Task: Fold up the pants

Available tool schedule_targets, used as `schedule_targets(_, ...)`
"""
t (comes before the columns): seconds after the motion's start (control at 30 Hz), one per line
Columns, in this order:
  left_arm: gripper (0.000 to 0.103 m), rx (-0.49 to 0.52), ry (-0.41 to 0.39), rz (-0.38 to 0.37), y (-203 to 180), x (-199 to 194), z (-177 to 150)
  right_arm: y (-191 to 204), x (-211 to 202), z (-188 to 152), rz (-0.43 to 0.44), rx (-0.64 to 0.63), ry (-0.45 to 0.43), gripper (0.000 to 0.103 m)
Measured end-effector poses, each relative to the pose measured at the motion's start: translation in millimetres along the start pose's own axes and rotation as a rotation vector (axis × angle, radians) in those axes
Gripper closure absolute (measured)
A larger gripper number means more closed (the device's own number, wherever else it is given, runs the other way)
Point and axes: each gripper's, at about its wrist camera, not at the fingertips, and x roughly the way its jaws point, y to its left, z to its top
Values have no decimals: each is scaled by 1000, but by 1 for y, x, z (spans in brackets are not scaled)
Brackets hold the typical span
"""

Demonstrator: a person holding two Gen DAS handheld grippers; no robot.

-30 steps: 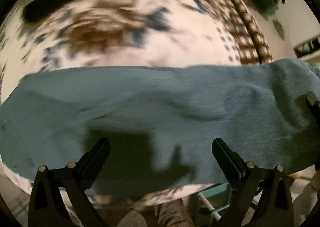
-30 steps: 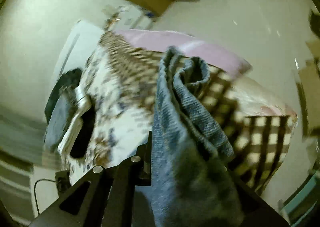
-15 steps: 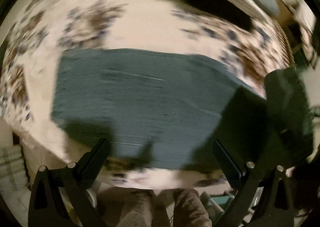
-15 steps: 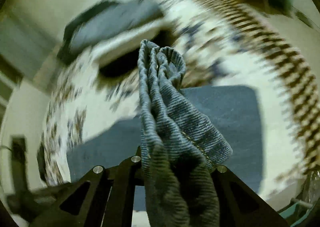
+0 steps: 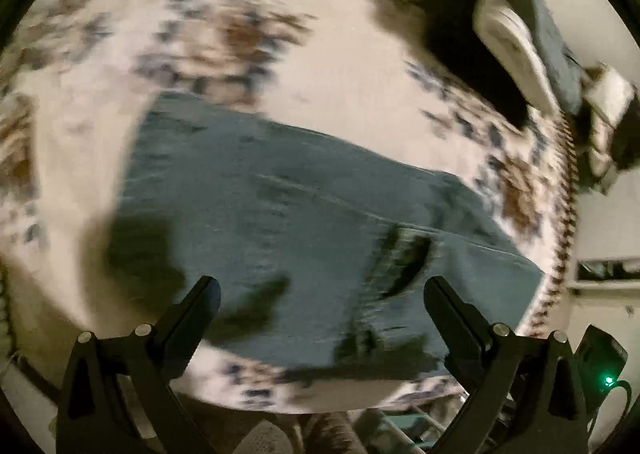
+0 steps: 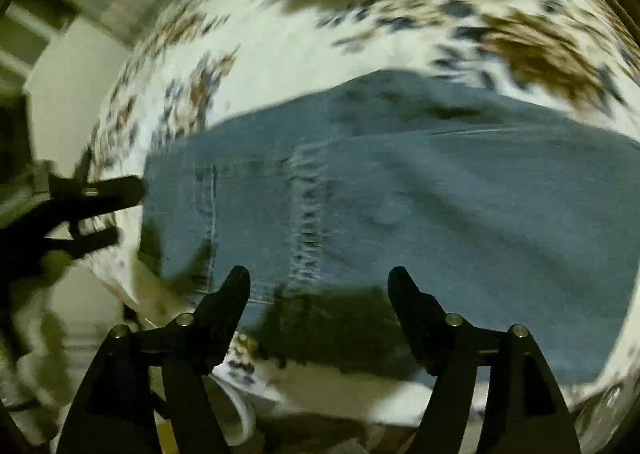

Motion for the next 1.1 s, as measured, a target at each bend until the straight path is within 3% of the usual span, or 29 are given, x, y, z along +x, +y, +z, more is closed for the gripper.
schedule_targets(0.2, 4, 120, 104, 29, -44, 72, -5, -70, -46, -14, -98, 178, -31, 29)
schedule_targets(0.23, 15, 125, 117, 30, -47, 83, -7, -84, -48, -19, -120, 214, -32, 29)
schedule_targets(0.27, 37, 131, 128, 30, -49, 92, -10, -95, -48, -21, -127, 240, -31, 29)
schedule_targets(0.3, 50, 139, 145, 29, -51, 101, -14, -104, -48, -17, -129, 264, -28, 29)
schedule_targets(0.33, 73, 151, 159, 36, -53, 108, -18, -113, -46, -21, -132, 293, -28, 29)
schedule_targets(0.37, 81, 165, 141, 54, -53, 110, -22, -120, -45, -22, -136, 306, -28, 29)
schedule_targets(0.53, 96, 216, 55, 53, -51, 81, -36, -127, -26, -29, -140, 361, -7, 29)
schedule_targets(0.63, 96, 215, 40, 77, -49, 73, -38, -122, -17, -27, -167, 342, 7, 29)
schedule_targets(0.7, 95, 210, 40, 96, -47, 78, -36, -115, -14, -27, -235, 313, 31, 29)
schedule_targets(0.8, 95, 211, 39, 114, -48, 82, -36, -110, -8, -24, -320, 271, 55, 16)
schedule_targets(0.97, 91, 198, 25, 158, -60, 73, -40, -99, -13, -11, -414, 216, 31, 8)
schedule_targets(1.0, 85, 187, 9, 159, -61, 67, -42, -97, -14, -9, -428, 204, 24, 7)
schedule_targets(1.03, 63, 188, -3, 167, -63, 62, -44, -94, -15, -6, -448, 188, 17, 6)
schedule_targets(1.07, 32, 198, -8, 164, -65, 59, -45, -91, -17, -4, -459, 174, 7, 5)
schedule_targets(1.1, 21, 207, -13, 159, -67, 55, -47, -89, -19, -2, -459, 165, 2, 5)
